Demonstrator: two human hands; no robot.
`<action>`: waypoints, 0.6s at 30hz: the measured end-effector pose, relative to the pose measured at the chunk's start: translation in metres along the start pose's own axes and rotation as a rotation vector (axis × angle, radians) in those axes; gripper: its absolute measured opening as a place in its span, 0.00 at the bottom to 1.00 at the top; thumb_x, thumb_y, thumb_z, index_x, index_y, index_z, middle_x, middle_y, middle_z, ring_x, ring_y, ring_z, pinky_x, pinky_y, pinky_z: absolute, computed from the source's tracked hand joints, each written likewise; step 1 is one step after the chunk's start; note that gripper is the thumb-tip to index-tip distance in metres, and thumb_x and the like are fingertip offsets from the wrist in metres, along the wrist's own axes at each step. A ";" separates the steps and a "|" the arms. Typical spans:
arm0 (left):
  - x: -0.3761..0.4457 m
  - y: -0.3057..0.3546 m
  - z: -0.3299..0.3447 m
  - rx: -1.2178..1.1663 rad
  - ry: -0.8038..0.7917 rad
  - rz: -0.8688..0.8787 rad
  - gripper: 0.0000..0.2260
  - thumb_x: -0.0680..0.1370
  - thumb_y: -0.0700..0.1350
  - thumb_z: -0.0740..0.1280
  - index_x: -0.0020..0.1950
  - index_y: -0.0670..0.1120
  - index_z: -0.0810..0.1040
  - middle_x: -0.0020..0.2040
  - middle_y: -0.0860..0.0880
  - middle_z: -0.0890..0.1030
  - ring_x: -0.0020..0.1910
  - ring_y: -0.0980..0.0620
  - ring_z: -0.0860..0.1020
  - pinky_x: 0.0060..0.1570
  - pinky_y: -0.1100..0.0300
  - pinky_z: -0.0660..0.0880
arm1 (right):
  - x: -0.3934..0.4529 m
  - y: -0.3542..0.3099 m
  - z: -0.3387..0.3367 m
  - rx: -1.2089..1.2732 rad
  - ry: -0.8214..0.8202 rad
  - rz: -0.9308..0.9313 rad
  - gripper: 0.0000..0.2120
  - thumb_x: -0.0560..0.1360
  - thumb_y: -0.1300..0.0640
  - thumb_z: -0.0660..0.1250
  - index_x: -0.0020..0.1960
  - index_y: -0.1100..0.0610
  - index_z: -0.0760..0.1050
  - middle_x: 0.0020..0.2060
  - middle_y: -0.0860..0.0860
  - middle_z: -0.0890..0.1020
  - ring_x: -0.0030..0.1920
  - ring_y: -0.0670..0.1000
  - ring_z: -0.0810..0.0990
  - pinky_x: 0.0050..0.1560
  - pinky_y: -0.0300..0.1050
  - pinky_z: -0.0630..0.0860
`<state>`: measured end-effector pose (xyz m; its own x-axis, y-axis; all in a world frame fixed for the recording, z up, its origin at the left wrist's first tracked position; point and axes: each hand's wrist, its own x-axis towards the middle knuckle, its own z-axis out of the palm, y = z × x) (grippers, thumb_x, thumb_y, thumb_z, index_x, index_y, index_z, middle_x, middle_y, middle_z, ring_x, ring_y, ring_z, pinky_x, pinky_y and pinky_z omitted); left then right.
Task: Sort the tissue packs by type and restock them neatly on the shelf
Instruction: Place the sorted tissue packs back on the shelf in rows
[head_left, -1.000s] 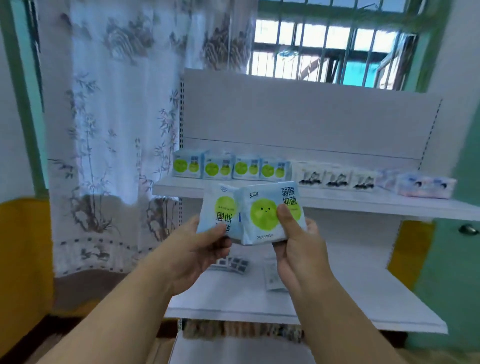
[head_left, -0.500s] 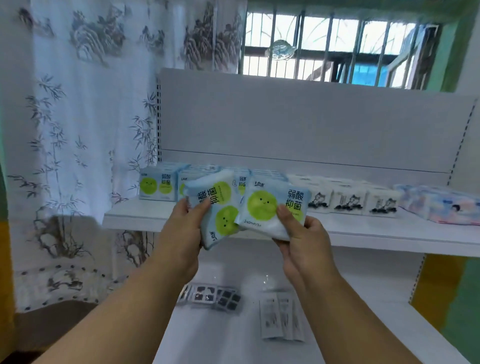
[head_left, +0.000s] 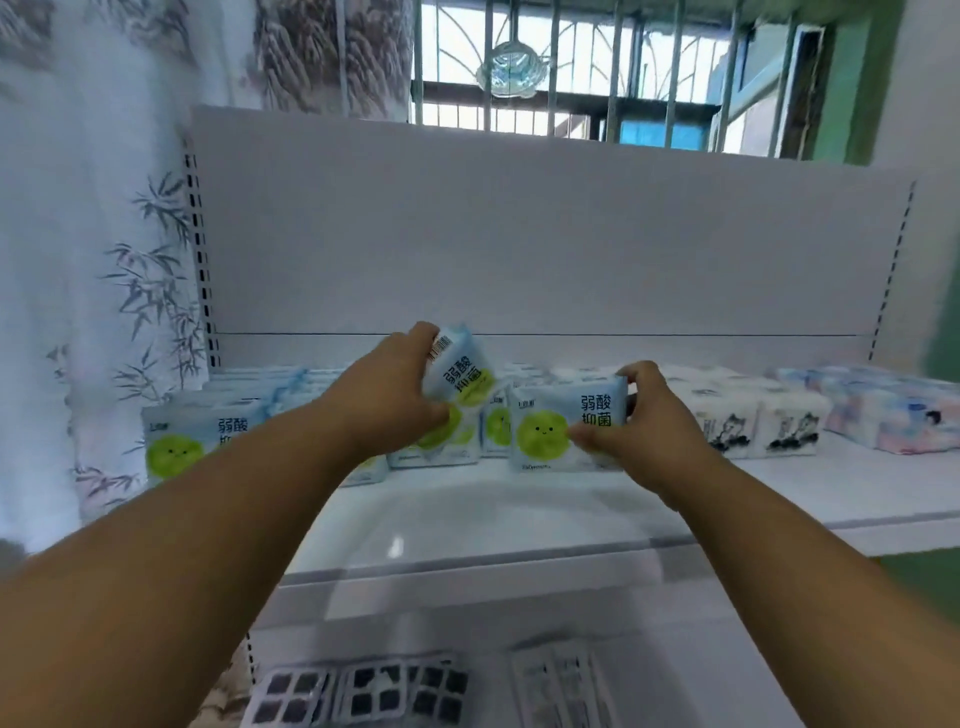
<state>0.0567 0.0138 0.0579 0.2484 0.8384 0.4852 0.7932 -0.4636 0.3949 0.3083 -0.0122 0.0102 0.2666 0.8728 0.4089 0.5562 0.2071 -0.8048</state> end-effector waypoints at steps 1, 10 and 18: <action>0.007 -0.004 0.001 0.099 -0.019 0.016 0.28 0.71 0.46 0.74 0.68 0.54 0.67 0.58 0.49 0.74 0.50 0.49 0.76 0.44 0.59 0.75 | 0.006 0.004 -0.002 -0.101 -0.003 -0.031 0.30 0.67 0.55 0.80 0.59 0.49 0.64 0.44 0.49 0.79 0.39 0.47 0.81 0.31 0.39 0.78; 0.037 -0.025 0.037 0.579 -0.154 0.099 0.27 0.74 0.47 0.70 0.70 0.56 0.65 0.59 0.48 0.77 0.57 0.47 0.74 0.56 0.53 0.73 | 0.054 0.019 0.019 -0.345 -0.136 -0.155 0.22 0.70 0.53 0.77 0.55 0.47 0.66 0.43 0.46 0.80 0.39 0.43 0.78 0.33 0.38 0.72; 0.044 -0.049 0.052 0.675 -0.036 0.165 0.26 0.78 0.51 0.64 0.75 0.60 0.63 0.63 0.51 0.72 0.62 0.47 0.69 0.59 0.53 0.67 | 0.077 0.026 0.050 -0.642 -0.162 -0.345 0.25 0.74 0.44 0.70 0.68 0.52 0.71 0.63 0.52 0.68 0.61 0.53 0.72 0.60 0.44 0.71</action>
<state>0.0576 0.0889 0.0194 0.4049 0.7867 0.4661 0.9126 -0.3160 -0.2595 0.3038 0.0824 -0.0013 -0.0978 0.8693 0.4845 0.9509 0.2253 -0.2123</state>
